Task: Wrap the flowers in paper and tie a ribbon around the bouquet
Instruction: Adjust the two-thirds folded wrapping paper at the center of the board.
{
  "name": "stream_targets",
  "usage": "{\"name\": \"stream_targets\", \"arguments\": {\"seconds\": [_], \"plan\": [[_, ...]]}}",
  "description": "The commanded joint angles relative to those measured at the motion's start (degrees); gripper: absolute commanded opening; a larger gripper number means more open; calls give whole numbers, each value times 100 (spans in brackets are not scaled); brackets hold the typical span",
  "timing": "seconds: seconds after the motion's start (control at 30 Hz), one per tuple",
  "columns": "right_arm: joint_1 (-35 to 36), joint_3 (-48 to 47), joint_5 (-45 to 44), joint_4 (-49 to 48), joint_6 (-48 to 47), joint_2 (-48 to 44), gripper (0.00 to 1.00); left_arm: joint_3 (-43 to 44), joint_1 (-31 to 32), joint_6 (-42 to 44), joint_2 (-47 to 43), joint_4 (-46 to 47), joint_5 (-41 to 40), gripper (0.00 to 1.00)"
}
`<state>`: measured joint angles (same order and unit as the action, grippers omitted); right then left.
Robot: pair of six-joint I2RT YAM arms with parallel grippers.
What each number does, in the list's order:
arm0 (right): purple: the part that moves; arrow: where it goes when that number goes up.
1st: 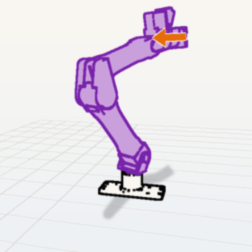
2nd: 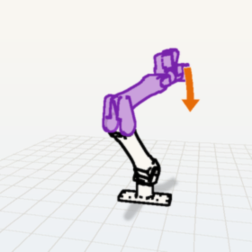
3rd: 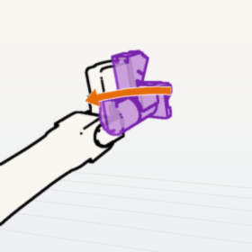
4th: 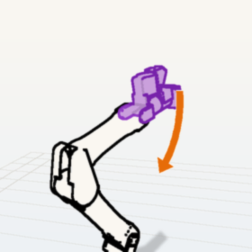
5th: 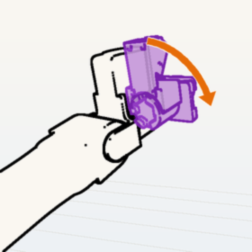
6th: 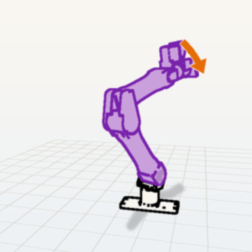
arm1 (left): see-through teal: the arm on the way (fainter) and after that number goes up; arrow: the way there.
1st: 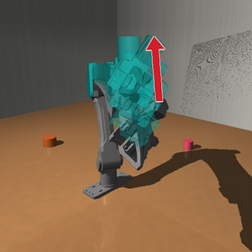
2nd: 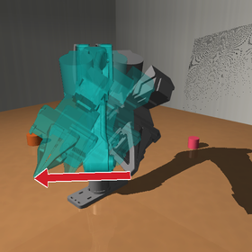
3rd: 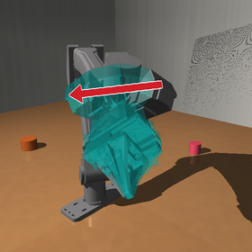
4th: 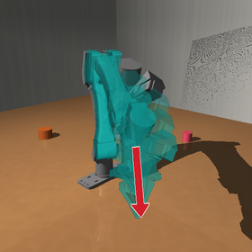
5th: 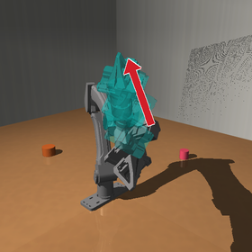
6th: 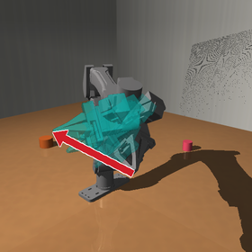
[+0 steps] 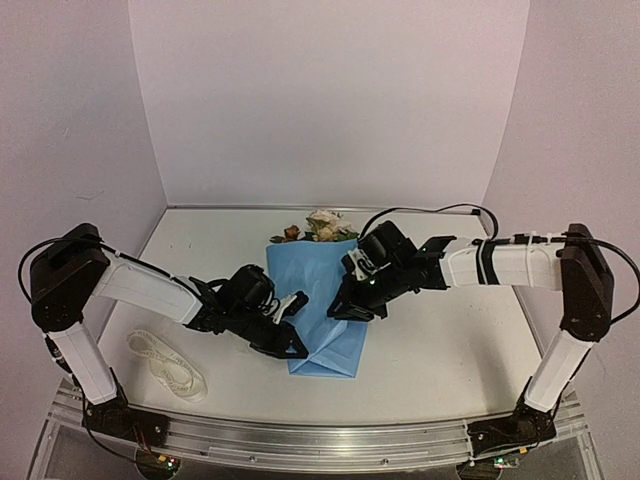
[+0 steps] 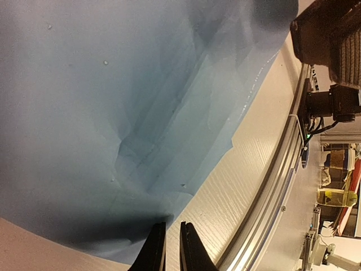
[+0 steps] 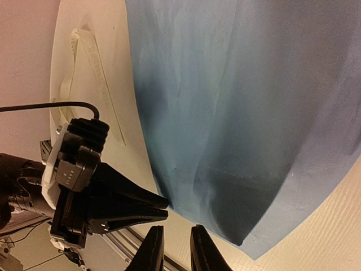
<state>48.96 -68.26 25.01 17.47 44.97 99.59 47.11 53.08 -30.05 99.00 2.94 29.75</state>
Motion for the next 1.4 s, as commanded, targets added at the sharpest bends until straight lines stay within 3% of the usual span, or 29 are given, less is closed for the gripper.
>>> {"name": "stream_targets", "arguments": {"seconds": [0.0,0.23,0.87,1.07,1.37], "plan": [[58,-606,184,-174,169,315,17,31,13,90,-25,134,8,9],[52,-883,313,-13,205,825,16,142,60,224,354,181,168,7],[175,1026,-616,-561,79,141,15,376,85,497,664,46,435,7],[-172,1256,-855,-554,-230,-416,34,386,85,544,667,-14,409,7],[-657,628,-479,-546,-142,-20,41,392,81,542,683,23,423,7]]}}
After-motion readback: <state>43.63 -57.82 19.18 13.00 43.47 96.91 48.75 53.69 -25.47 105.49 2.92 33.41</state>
